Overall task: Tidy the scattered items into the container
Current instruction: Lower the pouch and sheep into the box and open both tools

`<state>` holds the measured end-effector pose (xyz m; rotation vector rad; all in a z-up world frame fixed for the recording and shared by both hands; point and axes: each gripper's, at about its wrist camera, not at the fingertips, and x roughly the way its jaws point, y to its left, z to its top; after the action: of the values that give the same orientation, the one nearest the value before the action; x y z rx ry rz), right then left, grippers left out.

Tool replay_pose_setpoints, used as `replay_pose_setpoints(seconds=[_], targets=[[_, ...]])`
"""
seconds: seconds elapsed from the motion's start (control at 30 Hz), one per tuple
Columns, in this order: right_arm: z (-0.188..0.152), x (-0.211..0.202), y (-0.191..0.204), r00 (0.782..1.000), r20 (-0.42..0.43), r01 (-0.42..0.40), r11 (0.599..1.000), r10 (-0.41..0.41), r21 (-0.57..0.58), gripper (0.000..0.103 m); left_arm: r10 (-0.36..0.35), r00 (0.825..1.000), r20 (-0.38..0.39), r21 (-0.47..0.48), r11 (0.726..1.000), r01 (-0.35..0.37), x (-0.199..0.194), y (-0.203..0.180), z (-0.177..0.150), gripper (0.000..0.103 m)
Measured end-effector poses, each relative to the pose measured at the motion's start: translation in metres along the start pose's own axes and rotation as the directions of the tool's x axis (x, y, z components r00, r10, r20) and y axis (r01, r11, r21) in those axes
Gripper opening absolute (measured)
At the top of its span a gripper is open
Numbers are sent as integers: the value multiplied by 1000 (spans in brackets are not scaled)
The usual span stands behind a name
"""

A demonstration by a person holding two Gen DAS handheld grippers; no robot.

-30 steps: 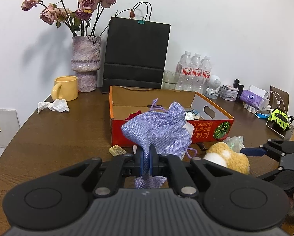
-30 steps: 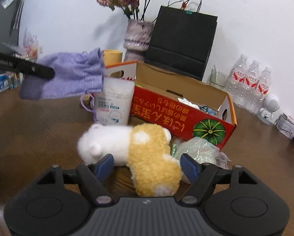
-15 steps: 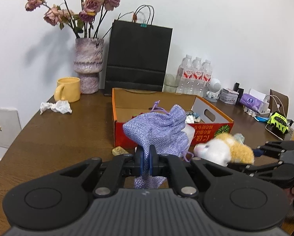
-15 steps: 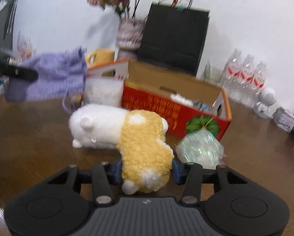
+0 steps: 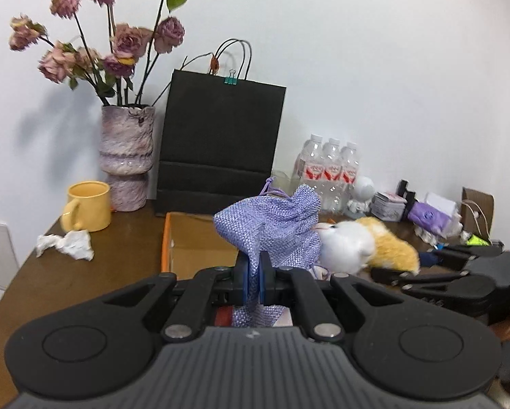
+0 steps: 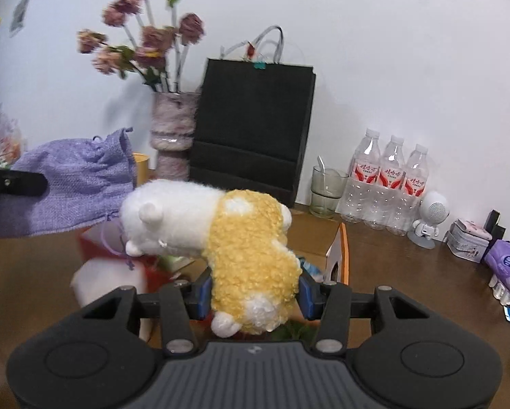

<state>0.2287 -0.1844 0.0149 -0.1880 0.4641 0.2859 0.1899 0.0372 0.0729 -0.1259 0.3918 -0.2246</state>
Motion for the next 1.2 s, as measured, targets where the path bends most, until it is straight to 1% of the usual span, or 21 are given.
replay_pose_setpoints(seconds=[0.1,0.17,0.23,0.3,0.4,0.5,0.57,0.6,0.63,0.67,0.7,0.73,0.77,0.8,0.83,0.87,0.9,0.93,1.1,1.2], targets=[[12,44,-10,998,-53,25,1000,-24,15,47,17,999,-35,-41,999,-19,44,6,10,6],[15,73,-13,995,-89,49,998,-46,34,47,33,997,-63,-78,996,-38,70,14,10,6],[14,96,-16,992,-112,70,996,-64,54,47,33,996,-88,-117,992,-43,96,21,7,6],[11,110,-18,990,-127,75,995,-67,67,47,33,992,-118,-137,989,-49,117,26,1,6],[6,124,-16,987,-142,83,995,-73,60,48,36,985,-168,-127,990,-58,140,28,-7,6],[3,135,-17,981,-171,101,993,-89,61,51,46,980,-192,-113,991,-68,151,31,-10,7],[2,140,-17,981,-179,89,994,-77,62,54,45,979,-200,-115,991,-69,154,32,-10,9],[2,140,-17,982,-179,78,995,-65,64,55,45,978,-202,-117,991,-69,156,33,-11,14],[2,140,-18,982,-181,65,995,-51,70,59,51,978,-202,-118,990,-76,156,33,-11,29],[2,140,-18,983,-180,50,996,-35,76,69,59,978,-201,-119,989,-84,157,33,-10,40],[3,138,-17,984,-177,38,996,-24,81,75,73,978,-195,-118,988,-97,156,32,-10,61],[3,136,-17,986,-169,31,996,-17,82,82,80,979,-187,-111,989,-102,154,31,-9,68],[5,132,-16,987,-159,27,997,-14,79,84,81,981,-179,-104,989,-101,151,29,-8,70],[6,129,-15,988,-152,24,997,-12,76,85,76,982,-171,-103,990,-94,149,28,-7,77],[8,127,-14,989,-145,19,997,-8,74,89,70,984,-164,-106,990,-88,148,27,-5,91],[9,125,-14,990,-139,16,997,-6,72,94,70,985,-158,-106,990,-88,146,26,-4,98],[10,122,-12,991,-135,16,997,-6,70,97,72,986,-152,-96,992,-87,144,23,-3,103],[10,121,-11,991,-133,19,998,-10,67,102,71,987,-145,-80,993,-84,142,20,-2,103],[14,109,-10,993,-120,20,997,-11,71,103,100,988,-121,-32,994,-104,131,9,3,103],[16,91,-14,995,-95,27,996,-20,83,103,108,990,-88,-34,993,-112,114,5,7,103]])
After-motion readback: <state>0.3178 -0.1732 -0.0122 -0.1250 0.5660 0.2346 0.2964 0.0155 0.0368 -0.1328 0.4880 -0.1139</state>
